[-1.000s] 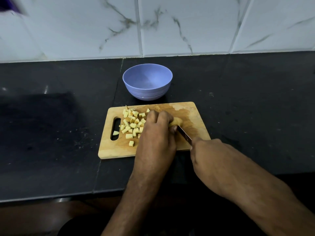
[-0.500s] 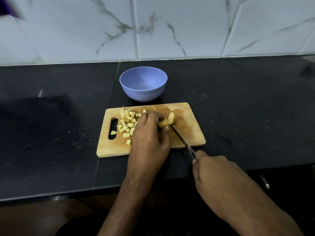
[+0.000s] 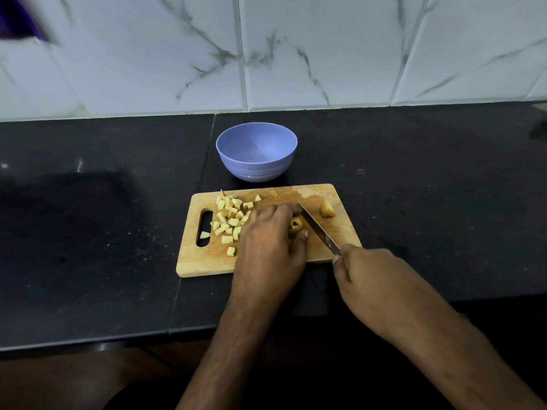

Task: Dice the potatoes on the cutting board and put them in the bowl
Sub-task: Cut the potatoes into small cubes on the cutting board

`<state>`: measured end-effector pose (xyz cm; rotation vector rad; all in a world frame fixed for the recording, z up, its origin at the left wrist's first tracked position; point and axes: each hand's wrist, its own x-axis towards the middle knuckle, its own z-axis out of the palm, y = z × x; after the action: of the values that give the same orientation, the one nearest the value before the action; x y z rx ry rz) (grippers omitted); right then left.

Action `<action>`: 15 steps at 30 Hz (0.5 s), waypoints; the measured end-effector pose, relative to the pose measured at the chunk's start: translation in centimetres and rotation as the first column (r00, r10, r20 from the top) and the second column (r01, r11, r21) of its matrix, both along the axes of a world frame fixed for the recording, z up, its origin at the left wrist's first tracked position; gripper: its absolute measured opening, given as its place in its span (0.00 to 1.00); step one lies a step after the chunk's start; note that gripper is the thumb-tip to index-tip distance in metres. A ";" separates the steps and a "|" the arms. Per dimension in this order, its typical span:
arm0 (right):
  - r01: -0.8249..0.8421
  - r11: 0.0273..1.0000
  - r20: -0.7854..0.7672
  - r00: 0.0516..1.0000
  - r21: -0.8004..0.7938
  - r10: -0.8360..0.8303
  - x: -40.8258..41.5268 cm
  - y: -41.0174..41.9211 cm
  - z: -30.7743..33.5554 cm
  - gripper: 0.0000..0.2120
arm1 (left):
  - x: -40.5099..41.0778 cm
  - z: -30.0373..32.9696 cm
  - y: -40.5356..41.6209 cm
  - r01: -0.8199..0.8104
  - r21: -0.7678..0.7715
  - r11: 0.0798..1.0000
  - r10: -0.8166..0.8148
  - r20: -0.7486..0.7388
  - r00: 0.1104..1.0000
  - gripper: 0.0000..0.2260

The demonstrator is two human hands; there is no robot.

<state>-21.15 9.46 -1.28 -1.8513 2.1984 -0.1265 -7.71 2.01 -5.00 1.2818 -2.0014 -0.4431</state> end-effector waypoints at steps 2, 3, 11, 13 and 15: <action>0.001 0.998 0.015 1.000 -0.055 0.000 0.3 0.7 0.1 0.15 | 0.2 -0.1 0.0 0.019 0.017 1.000 -0.018 -0.026 0.999 0.19; 0.002 0.997 0.024 1.000 -0.077 0.000 0.4 1.0 0.2 0.15 | 0.3 -0.1 -0.1 0.026 0.021 0.999 -0.025 -0.046 0.999 0.20; 0.023 0.994 0.040 0.999 -0.105 -0.019 1.1 2.5 0.9 0.13 | 0.4 -0.4 -0.2 0.034 0.010 0.999 -0.033 -0.099 0.995 0.17; 0.021 0.995 0.038 0.999 -0.101 -0.017 1.0 2.9 1.2 0.14 | 0.4 -0.5 -0.2 0.030 -0.007 1.000 -0.030 -0.097 0.995 0.14; 0.014 0.995 0.033 0.999 -0.096 -0.011 0.9 3.3 1.4 0.14 | 0.4 -0.6 -0.2 0.013 -0.018 1.000 -0.014 -0.085 0.996 0.12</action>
<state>-20.20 12.77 0.08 -1.8713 2.2181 -0.2675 -7.36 1.83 -5.64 1.2195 -1.9397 -0.4780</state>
